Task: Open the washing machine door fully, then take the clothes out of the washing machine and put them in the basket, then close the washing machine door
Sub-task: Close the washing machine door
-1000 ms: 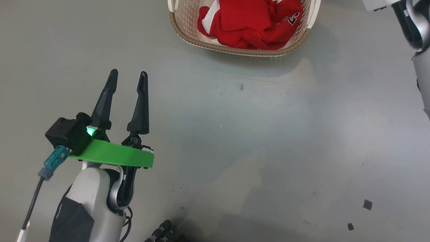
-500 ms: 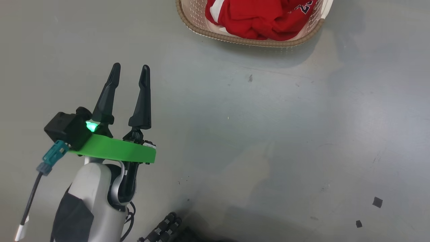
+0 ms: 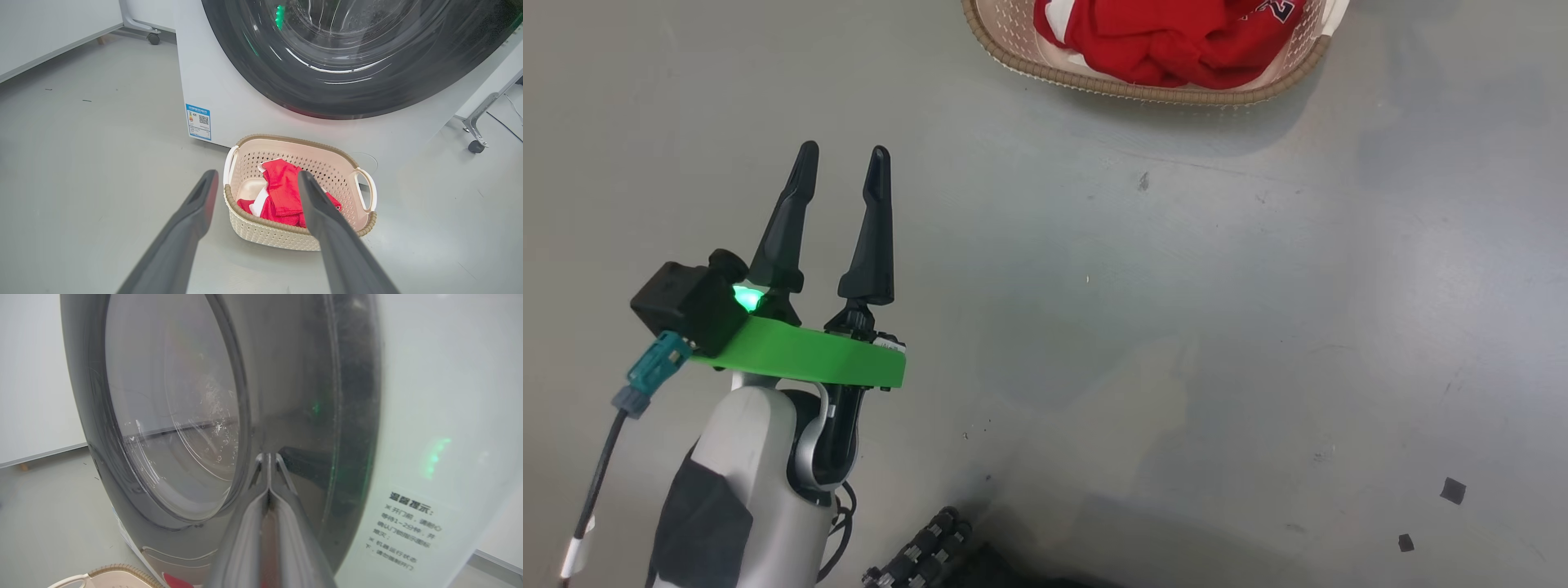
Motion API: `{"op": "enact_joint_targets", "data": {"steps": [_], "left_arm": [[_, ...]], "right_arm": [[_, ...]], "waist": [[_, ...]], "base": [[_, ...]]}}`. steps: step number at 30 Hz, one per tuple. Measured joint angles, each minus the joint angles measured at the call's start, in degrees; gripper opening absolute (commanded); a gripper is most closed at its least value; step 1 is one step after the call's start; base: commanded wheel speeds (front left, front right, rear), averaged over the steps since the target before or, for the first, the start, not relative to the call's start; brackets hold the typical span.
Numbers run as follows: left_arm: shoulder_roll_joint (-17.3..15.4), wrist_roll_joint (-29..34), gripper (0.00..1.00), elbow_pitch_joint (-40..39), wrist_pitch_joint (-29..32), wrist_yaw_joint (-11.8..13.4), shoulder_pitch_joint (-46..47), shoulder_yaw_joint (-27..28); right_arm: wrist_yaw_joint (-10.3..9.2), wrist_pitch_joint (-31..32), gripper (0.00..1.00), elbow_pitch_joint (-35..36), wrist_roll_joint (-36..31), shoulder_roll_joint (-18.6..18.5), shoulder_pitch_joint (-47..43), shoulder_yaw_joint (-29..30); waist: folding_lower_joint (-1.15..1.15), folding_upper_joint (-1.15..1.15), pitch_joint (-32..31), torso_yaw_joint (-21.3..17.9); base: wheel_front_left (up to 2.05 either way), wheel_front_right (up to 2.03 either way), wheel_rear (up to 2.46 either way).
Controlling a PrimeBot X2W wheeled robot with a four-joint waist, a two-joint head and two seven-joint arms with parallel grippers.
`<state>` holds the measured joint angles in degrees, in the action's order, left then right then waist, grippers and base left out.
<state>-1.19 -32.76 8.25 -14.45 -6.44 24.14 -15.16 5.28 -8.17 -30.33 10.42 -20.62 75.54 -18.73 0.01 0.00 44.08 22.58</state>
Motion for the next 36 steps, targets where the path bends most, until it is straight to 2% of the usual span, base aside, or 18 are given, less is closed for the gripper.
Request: {"op": "enact_joint_targets", "data": {"steps": [5, 21, 29, 36], "left_arm": [[0.0, 0.0, 1.0, 0.0, 0.0, 0.0, 0.0, -0.2], [0.1, -0.5, 1.0, 1.2, 0.0, -0.4, 0.2, -0.9], [0.1, 0.5, 1.0, 2.3, 0.0, -0.4, 0.3, 0.4], [0.1, 3.4, 1.0, 3.8, 0.0, -0.4, 0.2, 0.9]], "right_arm": [[-0.97, 0.1, 0.0, -1.6, -0.4, 0.0, 1.0, 0.2], [-1.32, -2.3, 0.0, -7.2, -0.5, 0.1, 1.1, 0.1], [-1.37, -4.6, 0.0, -10.5, 0.6, -0.2, -4.0, 0.7], [-0.79, -5.7, 0.0, -11.6, 1.9, 2.1, -12.0, 0.5]], "waist": [[0.0, 0.0, 0.1, 0.2], [0.0, 0.0, -1.9, 0.8], [0.0, 0.0, -5.2, 0.4], [0.0, 0.0, -9.6, -0.6]], "base": [[0.0, 0.0, 0.0], [0.0, 0.0, 0.0], [0.0, 0.0, 0.0], [0.0, 0.0, 0.0]]}}
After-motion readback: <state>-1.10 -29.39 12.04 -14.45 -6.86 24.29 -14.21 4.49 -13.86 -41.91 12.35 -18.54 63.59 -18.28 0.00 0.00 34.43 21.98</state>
